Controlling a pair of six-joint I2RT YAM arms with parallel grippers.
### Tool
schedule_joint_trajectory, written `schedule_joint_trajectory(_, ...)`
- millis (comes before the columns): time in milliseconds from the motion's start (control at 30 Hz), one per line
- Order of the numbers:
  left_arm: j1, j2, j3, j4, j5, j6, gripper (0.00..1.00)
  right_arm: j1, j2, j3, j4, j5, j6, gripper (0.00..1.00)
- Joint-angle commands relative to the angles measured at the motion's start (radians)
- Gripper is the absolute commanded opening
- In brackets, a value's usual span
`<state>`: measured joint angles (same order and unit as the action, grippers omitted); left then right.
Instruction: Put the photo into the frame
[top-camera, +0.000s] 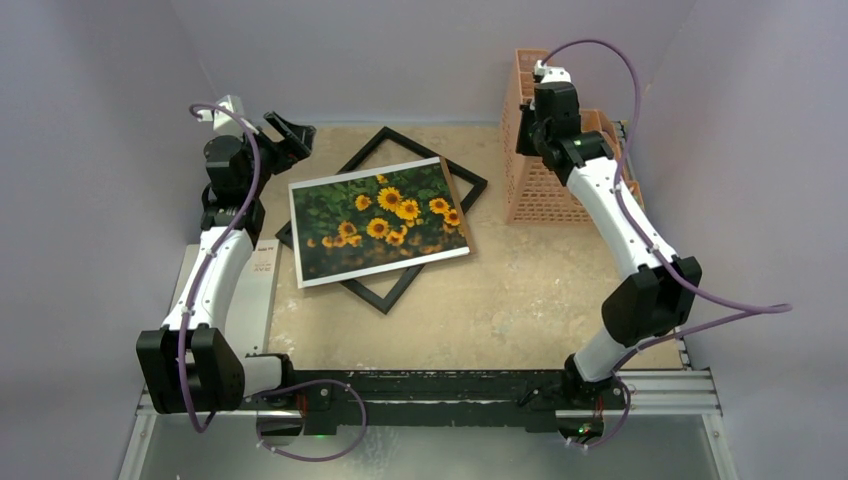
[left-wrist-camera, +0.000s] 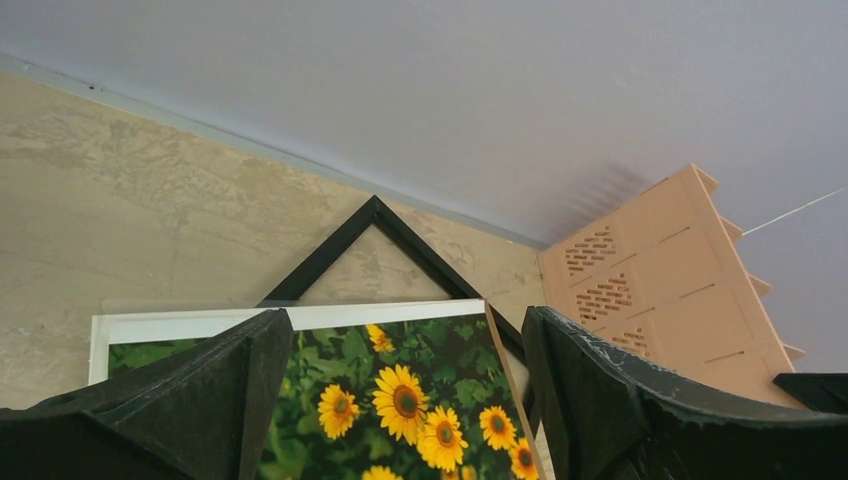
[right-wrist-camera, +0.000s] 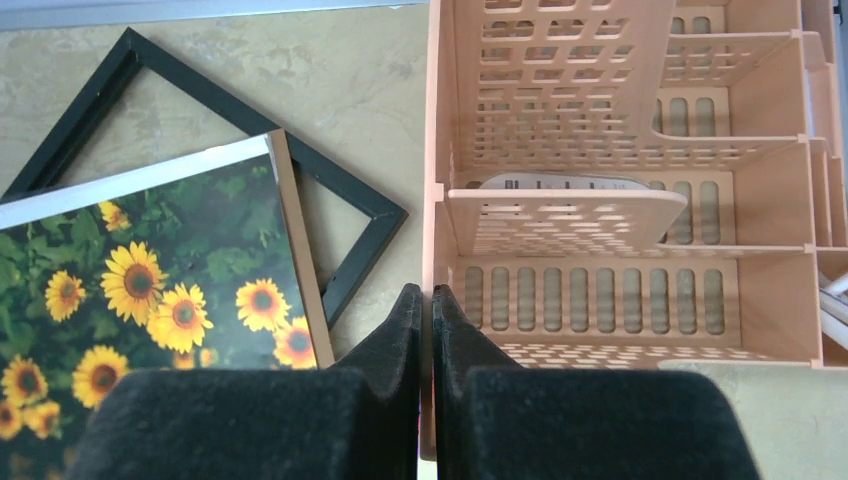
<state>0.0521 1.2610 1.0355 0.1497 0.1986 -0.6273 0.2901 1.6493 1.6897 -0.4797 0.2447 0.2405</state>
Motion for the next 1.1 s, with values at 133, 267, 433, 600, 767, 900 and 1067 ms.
schedule_joint_trajectory(133, -0.001, -0.011, 0.008, 0.036, 0.038, -0.025, 0.89, -0.088, -0.058, -0.080, 0.017, 0.031, -0.040, 0.00)
schedule_joint_trajectory(267, -0.004, -0.012, 0.009, 0.027, 0.043, -0.026, 0.89, -0.101, -0.039, -0.072, 0.016, 0.058, -0.034, 0.00)
schedule_joint_trajectory(433, -0.005, -0.021, 0.006, 0.017, 0.045, -0.025, 0.89, -0.125, -0.046, -0.096, 0.051, 0.083, -0.061, 0.00)
schedule_joint_trajectory(600, -0.007, -0.023, 0.002, 0.014, 0.045, -0.027, 0.89, -0.156, -0.028, -0.095, 0.053, 0.132, -0.060, 0.00)
schedule_joint_trajectory(767, -0.007, -0.021, 0.002, 0.011, 0.042, -0.027, 0.89, -0.155, -0.061, -0.099, 0.063, 0.162, -0.050, 0.21)
schedule_joint_trajectory(900, -0.008, -0.018, 0.000, 0.003, 0.038, -0.027, 0.89, -0.157, -0.119, -0.075, 0.093, 0.103, -0.047, 0.57)
schedule_joint_trajectory(1067, -0.008, -0.012, -0.003, -0.050, 0.010, -0.015, 0.88, -0.154, -0.206, -0.036, 0.120, -0.115, 0.005, 0.69)
